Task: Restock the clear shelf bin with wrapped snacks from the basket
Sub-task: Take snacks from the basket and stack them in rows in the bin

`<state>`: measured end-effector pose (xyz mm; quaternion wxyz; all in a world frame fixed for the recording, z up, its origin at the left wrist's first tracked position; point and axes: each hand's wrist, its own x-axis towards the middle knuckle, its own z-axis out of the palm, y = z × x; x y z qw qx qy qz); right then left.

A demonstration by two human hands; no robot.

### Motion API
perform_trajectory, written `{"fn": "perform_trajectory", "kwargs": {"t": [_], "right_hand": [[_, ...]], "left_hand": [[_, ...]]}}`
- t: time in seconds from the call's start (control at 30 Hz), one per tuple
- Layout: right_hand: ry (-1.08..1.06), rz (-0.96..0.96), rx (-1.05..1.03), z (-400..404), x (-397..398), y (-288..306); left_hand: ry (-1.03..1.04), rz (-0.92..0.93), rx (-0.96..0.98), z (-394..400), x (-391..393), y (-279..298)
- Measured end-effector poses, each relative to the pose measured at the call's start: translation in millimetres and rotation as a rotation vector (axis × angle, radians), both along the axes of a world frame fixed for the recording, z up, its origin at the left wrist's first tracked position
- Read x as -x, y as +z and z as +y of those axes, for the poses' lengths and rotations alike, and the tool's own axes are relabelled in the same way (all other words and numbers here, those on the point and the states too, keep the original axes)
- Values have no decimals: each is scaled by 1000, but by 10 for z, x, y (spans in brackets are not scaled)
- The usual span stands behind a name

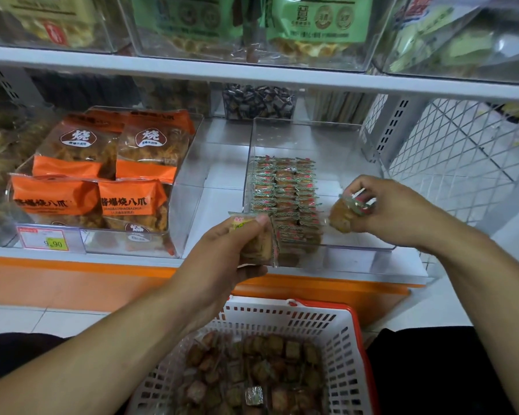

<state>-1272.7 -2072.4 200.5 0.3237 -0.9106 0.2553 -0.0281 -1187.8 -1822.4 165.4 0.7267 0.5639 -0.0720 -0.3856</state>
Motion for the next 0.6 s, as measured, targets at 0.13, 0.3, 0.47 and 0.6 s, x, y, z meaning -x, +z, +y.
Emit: {"fn": "perform_trajectory", "kwargs": {"t": [0.13, 0.3, 0.47, 0.6], "right_hand": [[117, 263, 97, 8, -171, -134], [162, 358, -115, 25, -309, -266], [96, 351, -400, -21, -344, -405], [4, 344, -362, -48, -361, -483]], "left_hand": [[53, 33, -26, -30, -13, -33], [49, 49, -47, -41, -15, -60], [50, 54, -51, -49, -22, -89], [46, 44, -48, -58, -25, -102]]}}
